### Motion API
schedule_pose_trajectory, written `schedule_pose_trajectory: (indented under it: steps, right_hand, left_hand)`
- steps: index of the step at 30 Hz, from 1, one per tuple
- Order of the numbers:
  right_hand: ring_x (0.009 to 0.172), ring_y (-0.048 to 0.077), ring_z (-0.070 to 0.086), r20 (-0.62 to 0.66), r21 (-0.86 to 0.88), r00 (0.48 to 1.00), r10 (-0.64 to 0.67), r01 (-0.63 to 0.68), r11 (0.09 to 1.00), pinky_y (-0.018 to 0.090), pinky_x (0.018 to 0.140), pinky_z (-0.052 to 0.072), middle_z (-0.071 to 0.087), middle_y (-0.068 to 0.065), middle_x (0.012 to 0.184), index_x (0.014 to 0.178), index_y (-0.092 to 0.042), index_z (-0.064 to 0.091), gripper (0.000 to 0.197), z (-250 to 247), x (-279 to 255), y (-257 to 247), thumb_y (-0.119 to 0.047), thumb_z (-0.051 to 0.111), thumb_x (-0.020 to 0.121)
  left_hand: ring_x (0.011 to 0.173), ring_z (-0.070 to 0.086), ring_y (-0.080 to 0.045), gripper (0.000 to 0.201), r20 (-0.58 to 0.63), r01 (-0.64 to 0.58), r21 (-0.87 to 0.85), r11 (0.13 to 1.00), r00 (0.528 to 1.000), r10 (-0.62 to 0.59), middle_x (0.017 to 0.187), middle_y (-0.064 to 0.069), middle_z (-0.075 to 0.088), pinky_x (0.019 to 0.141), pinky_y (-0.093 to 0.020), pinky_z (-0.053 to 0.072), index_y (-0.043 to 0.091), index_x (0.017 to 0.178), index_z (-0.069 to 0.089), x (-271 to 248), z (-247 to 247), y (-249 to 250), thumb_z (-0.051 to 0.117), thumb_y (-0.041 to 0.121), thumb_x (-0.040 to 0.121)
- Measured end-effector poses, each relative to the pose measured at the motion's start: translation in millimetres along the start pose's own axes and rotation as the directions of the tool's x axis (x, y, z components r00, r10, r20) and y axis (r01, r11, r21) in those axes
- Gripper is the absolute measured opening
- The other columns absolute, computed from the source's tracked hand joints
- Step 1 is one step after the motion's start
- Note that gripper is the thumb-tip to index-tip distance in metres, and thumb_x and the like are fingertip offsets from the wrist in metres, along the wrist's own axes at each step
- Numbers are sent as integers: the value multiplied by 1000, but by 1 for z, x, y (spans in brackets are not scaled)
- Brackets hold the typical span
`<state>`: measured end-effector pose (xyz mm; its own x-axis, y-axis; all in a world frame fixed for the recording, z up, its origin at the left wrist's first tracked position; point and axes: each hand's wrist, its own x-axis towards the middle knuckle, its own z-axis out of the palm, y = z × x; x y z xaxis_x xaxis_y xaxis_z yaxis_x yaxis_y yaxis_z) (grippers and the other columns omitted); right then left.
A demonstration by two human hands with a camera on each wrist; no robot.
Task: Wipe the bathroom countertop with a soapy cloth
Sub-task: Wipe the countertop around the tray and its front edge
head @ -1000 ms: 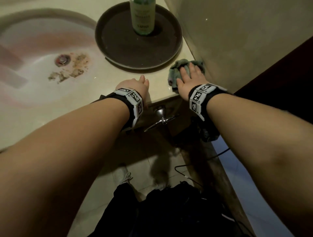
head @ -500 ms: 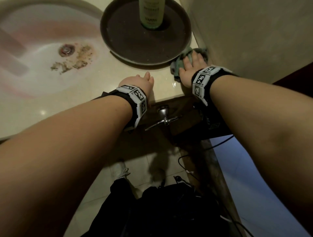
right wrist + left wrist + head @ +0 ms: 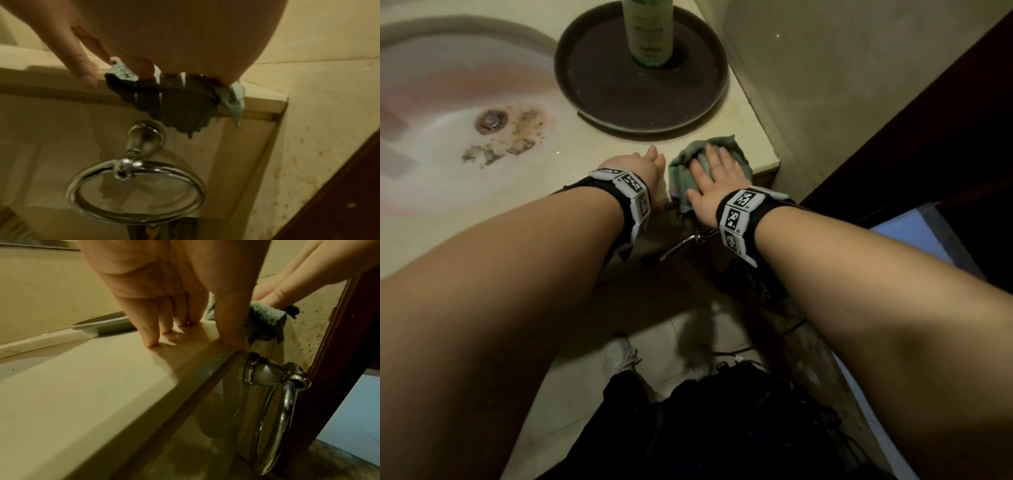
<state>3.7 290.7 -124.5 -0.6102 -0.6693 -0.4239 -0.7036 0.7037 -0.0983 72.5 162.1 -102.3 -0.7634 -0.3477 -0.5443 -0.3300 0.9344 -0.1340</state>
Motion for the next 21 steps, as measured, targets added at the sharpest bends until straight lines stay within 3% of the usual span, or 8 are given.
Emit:
schedule_pose_trajectory:
  steps: [4, 12, 21]
  right_hand:
    - [148, 22, -12, 18, 16, 1000, -23, 23, 1000, 36, 120, -3, -13, 3, 160, 152, -25, 5, 57, -4, 2, 11, -41, 22, 100]
    - [148, 25, -10, 49, 20, 990, 134, -135, 991, 35, 120, -5, -12, 5, 160, 152, -23, 5, 55, -23, 23, 53, -37, 23, 101]
    - [148, 27, -6, 68, 7, 988, 136, -137, 991, 38, 120, -1, -10, 8, 160, 152, -21, 5, 56, -47, 55, 42, -27, 27, 101]
  left_hand:
    - [146, 24, -26, 88, 21, -4, 25, 1000, 1000, 4, 162, -1, 1, 109, -45, 38, 14, 152, 7, -2, -2, 1, 61, 39, 87]
    - [148, 15, -23, 91, 109, 28, -5, 1000, 994, -27, 161, 0, -9, 115, -42, 31, 17, 153, -5, -5, -9, 4, 60, 34, 91]
    - [148, 15, -23, 93, 111, 24, -45, 999, 994, -19, 161, 1, -8, 113, -41, 33, 17, 153, -3, -6, -12, 3, 62, 38, 89]
